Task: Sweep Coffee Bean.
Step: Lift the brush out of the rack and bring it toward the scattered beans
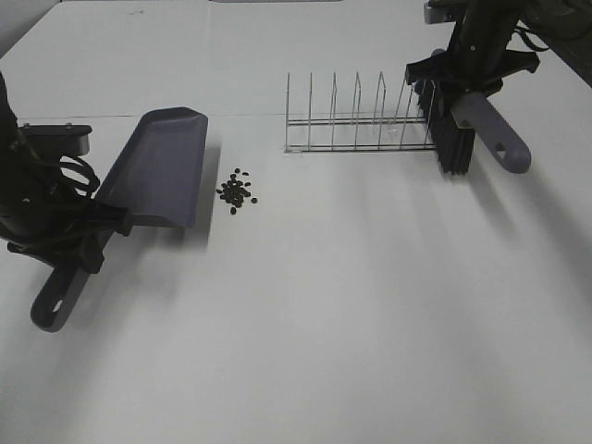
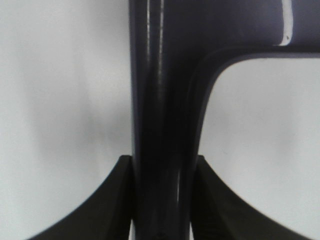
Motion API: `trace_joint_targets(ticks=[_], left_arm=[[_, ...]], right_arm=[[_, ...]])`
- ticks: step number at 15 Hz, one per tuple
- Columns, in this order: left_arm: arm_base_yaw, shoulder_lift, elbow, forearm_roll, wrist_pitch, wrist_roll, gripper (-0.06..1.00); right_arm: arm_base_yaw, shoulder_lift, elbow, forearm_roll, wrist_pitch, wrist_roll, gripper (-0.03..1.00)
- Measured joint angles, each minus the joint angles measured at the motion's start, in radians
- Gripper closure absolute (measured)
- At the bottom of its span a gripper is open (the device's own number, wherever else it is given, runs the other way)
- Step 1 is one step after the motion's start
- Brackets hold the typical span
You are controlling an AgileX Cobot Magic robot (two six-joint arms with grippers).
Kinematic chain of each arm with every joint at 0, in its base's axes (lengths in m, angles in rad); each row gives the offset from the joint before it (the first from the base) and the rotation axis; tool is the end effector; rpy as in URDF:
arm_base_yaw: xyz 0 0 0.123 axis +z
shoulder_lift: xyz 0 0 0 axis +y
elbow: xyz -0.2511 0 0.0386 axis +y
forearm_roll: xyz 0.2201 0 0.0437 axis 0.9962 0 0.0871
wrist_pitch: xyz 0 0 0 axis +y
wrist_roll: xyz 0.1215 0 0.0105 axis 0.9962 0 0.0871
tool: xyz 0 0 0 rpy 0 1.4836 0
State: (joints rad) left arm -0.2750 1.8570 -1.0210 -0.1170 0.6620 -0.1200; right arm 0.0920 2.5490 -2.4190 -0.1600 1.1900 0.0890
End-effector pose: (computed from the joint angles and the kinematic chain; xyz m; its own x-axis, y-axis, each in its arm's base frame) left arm 0.2936 -0.0920 0.0989 -0.9877 0.0602 -0.1440 0.0755 0.9918 -0.1035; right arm 0.4937 0.0274 0.1324 -0.9388 -0.0577 -0.3397 -0.0141 0.9915 -0.1295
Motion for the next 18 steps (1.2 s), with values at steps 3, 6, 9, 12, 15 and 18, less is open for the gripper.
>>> trace_joint_targets(ticks=[3, 6, 9, 12, 15, 18], left_arm=[[0.0, 0.0, 0.0, 0.0, 0.0, 0.0, 0.68], [0.0, 0.0, 0.0, 0.0, 0.001, 0.0, 0.68], [0.0, 0.0, 0.0, 0.002, 0.014, 0.0, 0.68], [0.0, 0.0, 0.0, 0.002, 0.024, -0.002, 0.68], [0.0, 0.0, 0.0, 0.002, 0.045, -0.043, 0.68], [-0.004, 0.013, 0.0, 0.002, 0.045, -0.053, 0.68]], right_arm=[[0.0, -0.017, -0.065, -0.008, 0.027, 0.006, 0.7], [0.0, -0.096, -0.068, 0.01, 0.035, 0.007, 0.7], [0.011, -0.239, -0.026, 0.052, 0.04, 0.007, 0.7], [0.039, -0.413, 0.2, 0.048, 0.04, 0.007, 0.7], [0.039, -0.564, 0.485, -0.006, 0.037, 0.023, 0.7], [0.038, -0.644, 0.678, -0.015, -0.051, 0.055, 0.7]])
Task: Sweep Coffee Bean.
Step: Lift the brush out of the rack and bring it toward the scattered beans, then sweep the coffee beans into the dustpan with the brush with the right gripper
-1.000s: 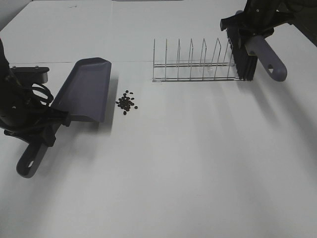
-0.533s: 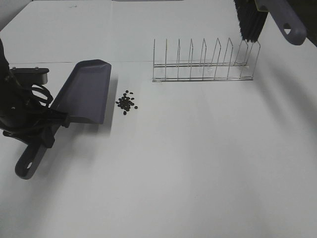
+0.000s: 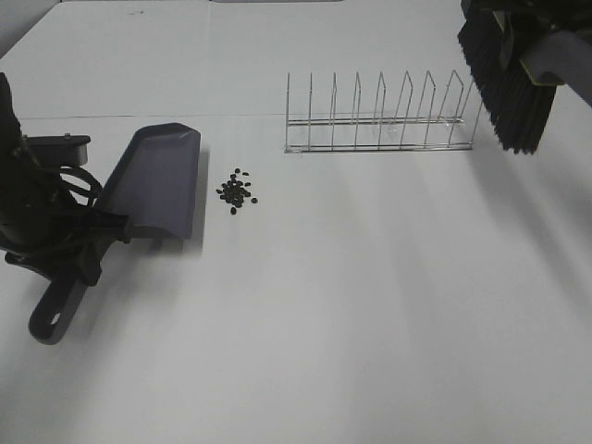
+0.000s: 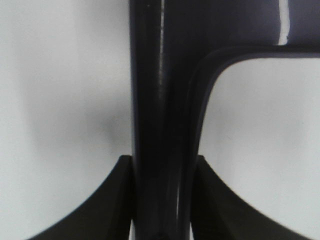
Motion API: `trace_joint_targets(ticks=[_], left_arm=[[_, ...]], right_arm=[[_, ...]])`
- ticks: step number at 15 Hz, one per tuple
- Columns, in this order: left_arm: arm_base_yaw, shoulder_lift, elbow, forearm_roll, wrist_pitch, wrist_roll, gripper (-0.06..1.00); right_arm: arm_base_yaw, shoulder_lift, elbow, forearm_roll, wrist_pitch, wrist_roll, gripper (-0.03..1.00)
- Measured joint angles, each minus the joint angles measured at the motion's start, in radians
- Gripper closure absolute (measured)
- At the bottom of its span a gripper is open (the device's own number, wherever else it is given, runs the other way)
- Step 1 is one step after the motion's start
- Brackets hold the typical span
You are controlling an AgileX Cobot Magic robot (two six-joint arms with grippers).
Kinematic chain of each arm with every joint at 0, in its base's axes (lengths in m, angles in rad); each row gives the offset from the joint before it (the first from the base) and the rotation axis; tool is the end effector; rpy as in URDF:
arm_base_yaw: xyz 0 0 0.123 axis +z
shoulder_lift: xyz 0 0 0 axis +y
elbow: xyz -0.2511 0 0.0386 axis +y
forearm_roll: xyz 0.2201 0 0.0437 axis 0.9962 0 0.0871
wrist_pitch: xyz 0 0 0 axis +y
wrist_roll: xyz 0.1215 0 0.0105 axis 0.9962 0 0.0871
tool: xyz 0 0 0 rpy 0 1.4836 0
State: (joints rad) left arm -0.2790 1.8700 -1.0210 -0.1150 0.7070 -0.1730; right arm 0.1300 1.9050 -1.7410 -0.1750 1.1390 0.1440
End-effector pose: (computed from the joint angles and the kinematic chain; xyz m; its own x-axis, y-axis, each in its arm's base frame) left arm 0.2876 -0.0919 0.0943 -0.9964 0.0182 -0.0824 0.0263 0.9948 -0.0987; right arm 0.3848 0.0308 0.2420 -0.9305 -0.0519 -0.3626 -0.0074 0.9924 -0.1228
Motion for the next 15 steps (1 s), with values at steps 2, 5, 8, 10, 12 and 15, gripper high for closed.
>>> trace_joint_targets(ticks=[2, 5, 8, 10, 12, 15], left_arm=[[-0.027, 0.036, 0.0, 0.0, 0.004, 0.0, 0.68], [-0.074, 0.103, 0.0, -0.001, -0.024, -0.022, 0.68], [-0.075, 0.13, -0.013, -0.003, -0.028, -0.028, 0.68], [-0.075, 0.137, -0.014, -0.005, -0.023, -0.029, 0.68], [-0.075, 0.137, -0.014, -0.006, -0.023, -0.029, 0.68], [-0.075, 0.137, -0.014, -0.007, -0.023, -0.027, 0.68]], right_arm=[[0.0, -0.011, 0.105, 0.021, -0.065, 0.005, 0.7], [0.0, -0.011, 0.206, 0.056, -0.165, 0.006, 0.7], [0.0, -0.011, 0.247, 0.096, -0.214, 0.006, 0.7], [0.019, 0.007, 0.247, 0.101, -0.217, 0.006, 0.7], [0.102, 0.057, 0.248, 0.056, -0.222, 0.027, 0.7], [0.259, 0.169, 0.222, -0.132, -0.217, 0.178, 0.7]])
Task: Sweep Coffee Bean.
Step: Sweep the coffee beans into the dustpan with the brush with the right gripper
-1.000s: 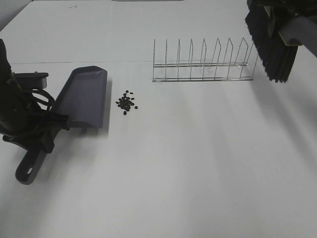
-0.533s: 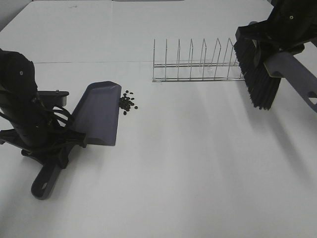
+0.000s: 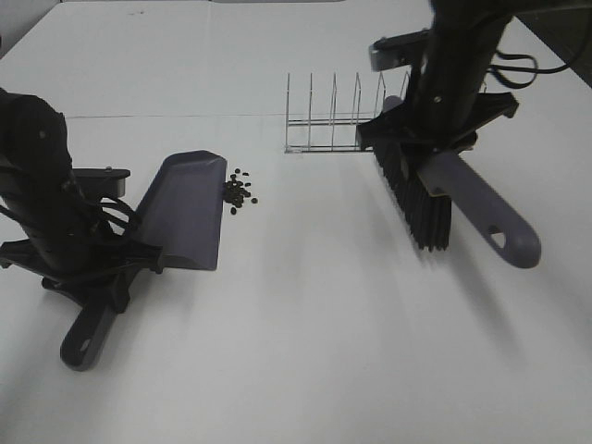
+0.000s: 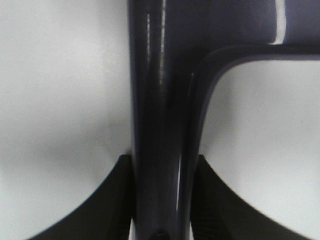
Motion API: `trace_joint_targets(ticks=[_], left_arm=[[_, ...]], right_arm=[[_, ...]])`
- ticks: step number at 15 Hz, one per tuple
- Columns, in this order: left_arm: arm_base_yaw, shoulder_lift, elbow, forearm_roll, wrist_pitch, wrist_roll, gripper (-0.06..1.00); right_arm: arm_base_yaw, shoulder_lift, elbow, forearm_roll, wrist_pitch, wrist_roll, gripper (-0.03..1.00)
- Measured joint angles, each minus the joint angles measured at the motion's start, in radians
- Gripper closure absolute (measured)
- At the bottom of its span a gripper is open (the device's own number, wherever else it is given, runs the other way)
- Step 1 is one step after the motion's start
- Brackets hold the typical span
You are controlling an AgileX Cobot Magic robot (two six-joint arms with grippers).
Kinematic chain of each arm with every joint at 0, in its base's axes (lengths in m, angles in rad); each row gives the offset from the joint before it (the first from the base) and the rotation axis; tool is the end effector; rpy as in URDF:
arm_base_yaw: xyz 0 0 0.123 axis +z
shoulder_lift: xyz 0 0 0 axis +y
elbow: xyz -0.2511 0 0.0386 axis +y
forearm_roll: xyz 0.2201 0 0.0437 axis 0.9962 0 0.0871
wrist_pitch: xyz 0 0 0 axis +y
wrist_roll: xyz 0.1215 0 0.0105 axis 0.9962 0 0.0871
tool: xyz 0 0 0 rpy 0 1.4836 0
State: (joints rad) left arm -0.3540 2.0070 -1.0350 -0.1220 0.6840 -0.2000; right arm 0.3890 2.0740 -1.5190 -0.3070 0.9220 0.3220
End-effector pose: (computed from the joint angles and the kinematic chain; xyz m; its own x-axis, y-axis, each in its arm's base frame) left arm 0.2798 -0.1134 0.0555 -0.9981 0.0601 0.0169 0.0586 0.9954 -0.0752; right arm 0.3710 0.1203 0.1296 -0.9408 -0.2468 -0.2322 -0.2002 0.9577 -0.2069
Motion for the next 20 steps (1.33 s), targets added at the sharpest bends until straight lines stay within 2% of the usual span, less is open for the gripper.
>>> trace_joint_targets(ticks=[2, 6, 7, 13, 16, 20], left_arm=[[0.0, 0.0, -0.002, -0.001, 0.002, 0.004, 0.68], [0.0, 0.0, -0.004, -0.002, 0.004, 0.005, 0.68], [0.0, 0.0, -0.004, -0.003, 0.004, 0.005, 0.68], [0.0, 0.0, -0.005, -0.003, 0.004, 0.005, 0.68], [0.0, 0.0, -0.005, -0.003, 0.004, 0.005, 0.68], [0.0, 0.0, -0.005, -0.004, 0.004, 0.005, 0.68]], right_arm=[[0.076, 0.098, -0.111, -0.1, 0.064, 0.052, 0.7], [0.178, 0.319, -0.434, -0.109, 0.258, -0.014, 0.7], [0.213, 0.418, -0.6, -0.107, 0.29, -0.061, 0.7], [0.302, 0.568, -0.852, 0.026, 0.307, -0.164, 0.7], [0.348, 0.598, -0.885, 0.09, 0.302, -0.186, 0.7], [0.361, 0.596, -0.951, 0.198, 0.305, -0.199, 0.7]])
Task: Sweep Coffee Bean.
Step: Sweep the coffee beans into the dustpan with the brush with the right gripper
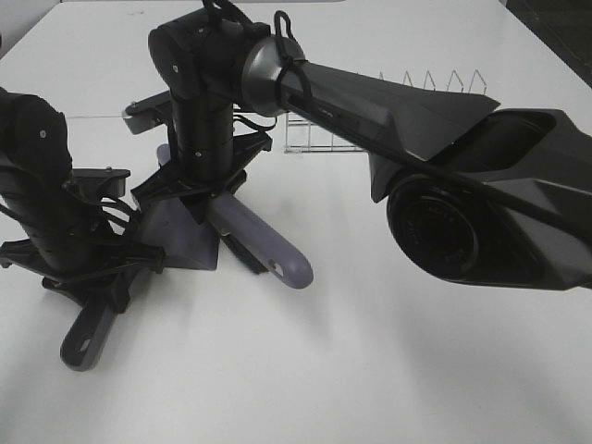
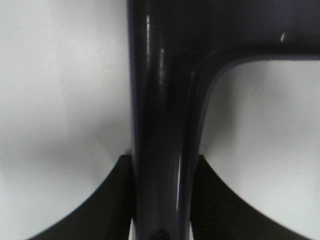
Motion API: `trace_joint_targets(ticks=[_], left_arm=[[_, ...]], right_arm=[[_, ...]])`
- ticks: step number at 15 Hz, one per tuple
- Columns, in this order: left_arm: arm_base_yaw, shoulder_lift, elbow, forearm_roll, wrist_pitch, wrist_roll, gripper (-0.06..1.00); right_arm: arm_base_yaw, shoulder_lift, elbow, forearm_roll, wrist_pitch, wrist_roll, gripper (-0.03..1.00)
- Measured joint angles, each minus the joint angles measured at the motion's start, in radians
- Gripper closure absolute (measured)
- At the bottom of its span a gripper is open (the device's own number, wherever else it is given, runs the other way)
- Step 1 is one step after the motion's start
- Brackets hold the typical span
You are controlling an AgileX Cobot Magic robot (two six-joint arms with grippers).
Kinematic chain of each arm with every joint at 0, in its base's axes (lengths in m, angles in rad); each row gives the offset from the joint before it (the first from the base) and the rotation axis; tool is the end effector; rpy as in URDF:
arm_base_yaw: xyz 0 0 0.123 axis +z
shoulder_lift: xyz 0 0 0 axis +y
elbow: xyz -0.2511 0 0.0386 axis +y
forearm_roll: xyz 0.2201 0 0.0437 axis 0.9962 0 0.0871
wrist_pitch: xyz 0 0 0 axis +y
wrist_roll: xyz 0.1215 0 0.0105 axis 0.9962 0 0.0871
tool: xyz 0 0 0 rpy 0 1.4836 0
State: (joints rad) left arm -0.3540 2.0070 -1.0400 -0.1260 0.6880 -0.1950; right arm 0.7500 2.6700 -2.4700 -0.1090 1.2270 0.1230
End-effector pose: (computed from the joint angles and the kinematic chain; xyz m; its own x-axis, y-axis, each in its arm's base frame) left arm 0.2806 -0.1141 0.0563 -0.9979 0.0623 0.0164 0.0609 0.9951 -0.0784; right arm 0.3696 0.3272 0.0837 -0.7661 -0.5968 -0.2385 -0.5971 0.7983 -0.0794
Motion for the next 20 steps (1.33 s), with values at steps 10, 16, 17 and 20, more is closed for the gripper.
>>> trace_joint_targets(ticks=[10, 16, 17, 20], left_arm=[[0.0, 0.0, 0.0, 0.001, 0.0, 0.0, 0.68], [0.0, 0.0, 0.0, 0.001, 0.0, 0.0, 0.68], [0.0, 0.0, 0.0, 0.001, 0.0, 0.0, 0.68], [0.0, 0.0, 0.0, 0.001, 0.0, 0.0, 0.68]], right_arm=[[-0.027, -0.194, -0.04, -0.239, 0.007, 0.021, 0.7], [-0.23, -0.31, 0.081, -0.236, 0.006, -0.003, 0.7], [-0.246, -0.314, 0.13, -0.223, 0.006, -0.004, 0.7], [-0.248, -0.309, 0.286, -0.165, 0.005, -0.008, 0.7]])
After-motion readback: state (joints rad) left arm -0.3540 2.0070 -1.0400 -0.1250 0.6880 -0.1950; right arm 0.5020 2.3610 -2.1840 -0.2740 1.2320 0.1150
